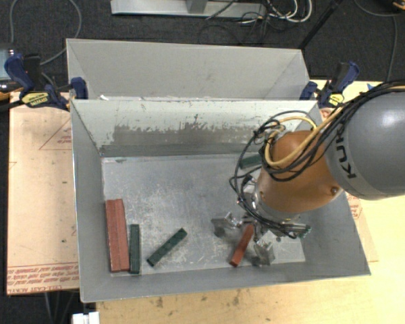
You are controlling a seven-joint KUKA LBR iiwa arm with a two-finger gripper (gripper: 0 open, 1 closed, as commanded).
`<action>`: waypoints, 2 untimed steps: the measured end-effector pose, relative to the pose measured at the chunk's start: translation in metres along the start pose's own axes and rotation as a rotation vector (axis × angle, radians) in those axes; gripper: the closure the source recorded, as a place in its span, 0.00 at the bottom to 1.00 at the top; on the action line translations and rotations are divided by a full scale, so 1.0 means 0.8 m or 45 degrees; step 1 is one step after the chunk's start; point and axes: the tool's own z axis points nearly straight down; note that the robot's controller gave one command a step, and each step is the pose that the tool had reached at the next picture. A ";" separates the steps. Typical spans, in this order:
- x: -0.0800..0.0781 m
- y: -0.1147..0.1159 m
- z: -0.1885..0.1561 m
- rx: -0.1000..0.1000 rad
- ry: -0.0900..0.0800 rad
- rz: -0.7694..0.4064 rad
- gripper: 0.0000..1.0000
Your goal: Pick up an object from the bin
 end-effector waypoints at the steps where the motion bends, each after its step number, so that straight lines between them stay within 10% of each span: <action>1: -0.001 0.000 0.000 0.002 -0.001 0.002 0.00; 2: -0.001 0.000 -0.001 0.003 -0.002 0.003 1.00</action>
Offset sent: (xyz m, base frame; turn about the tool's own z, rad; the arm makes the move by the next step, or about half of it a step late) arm 0.0000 0.0000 0.0000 0.0000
